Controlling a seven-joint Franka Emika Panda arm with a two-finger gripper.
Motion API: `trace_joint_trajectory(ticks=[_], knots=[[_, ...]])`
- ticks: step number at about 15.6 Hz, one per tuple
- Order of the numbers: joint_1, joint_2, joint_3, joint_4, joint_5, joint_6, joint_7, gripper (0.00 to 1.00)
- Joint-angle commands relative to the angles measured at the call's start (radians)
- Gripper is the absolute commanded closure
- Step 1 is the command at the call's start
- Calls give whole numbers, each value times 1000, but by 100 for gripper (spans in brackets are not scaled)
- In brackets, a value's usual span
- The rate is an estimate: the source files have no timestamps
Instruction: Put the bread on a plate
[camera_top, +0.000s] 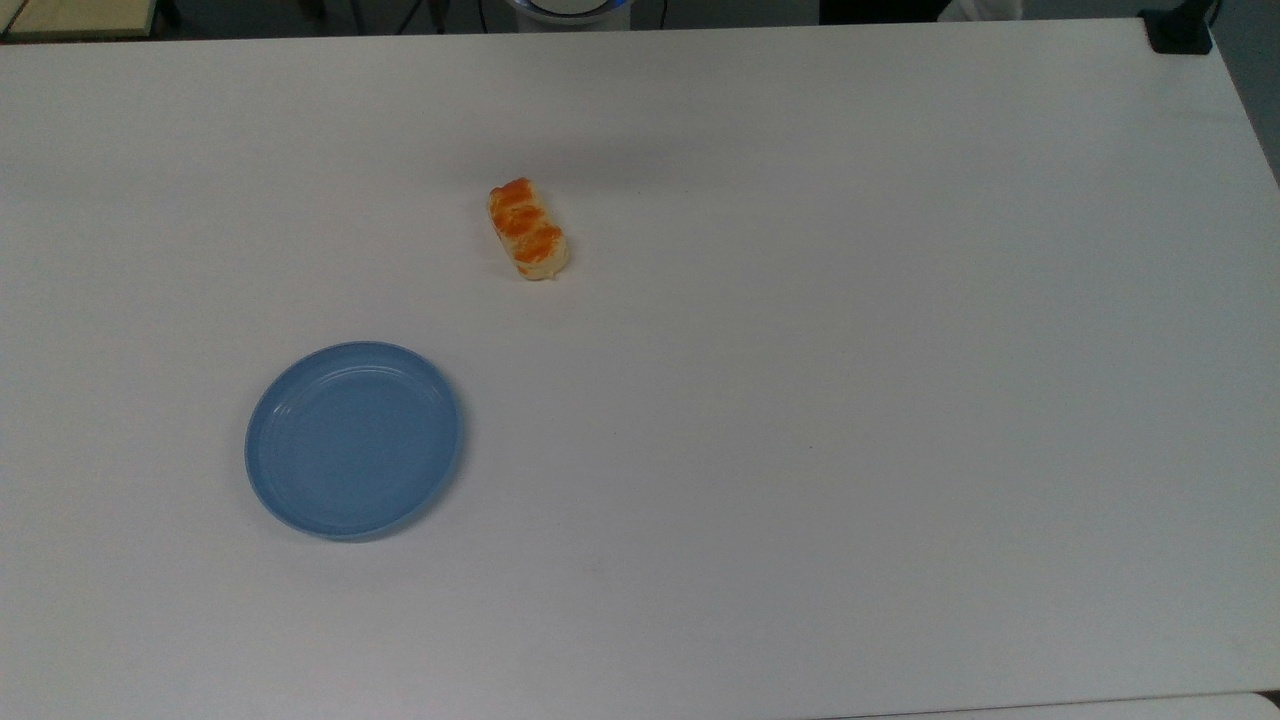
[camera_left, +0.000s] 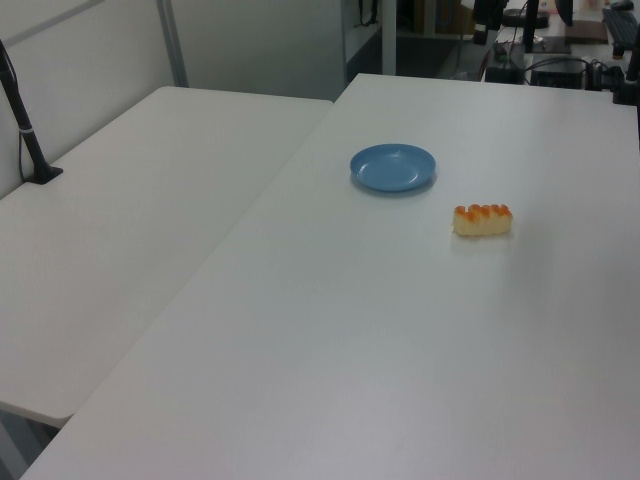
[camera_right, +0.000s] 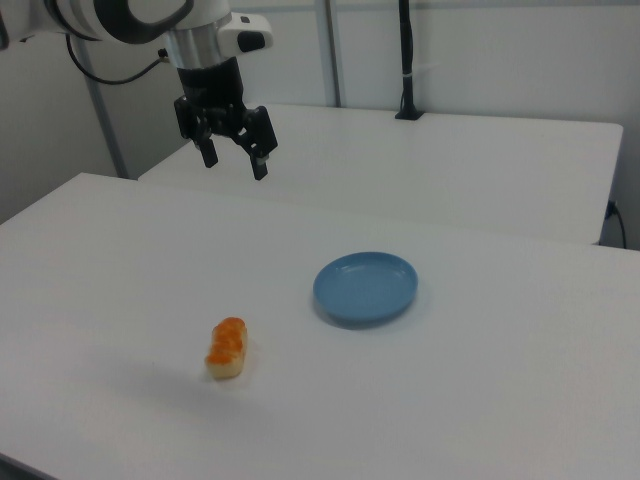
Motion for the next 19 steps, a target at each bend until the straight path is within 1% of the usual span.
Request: trace_joint_trajectory(ticks=[1,4,5,6,13,16,19], knots=[[23,-4,7,45,-83,-145,-24,0],[25,-5,15,40,-83,-142,-25,0],[25,-8,28,36,-83,-142,-25,0],[22,-9,32,36,-83,-142,-24,0],[24,-1,32,36,-74,-135,-9,0],[11,4,29,36,-18,-115,-13,0],[14,8,32,31,-13,-83,10,0]])
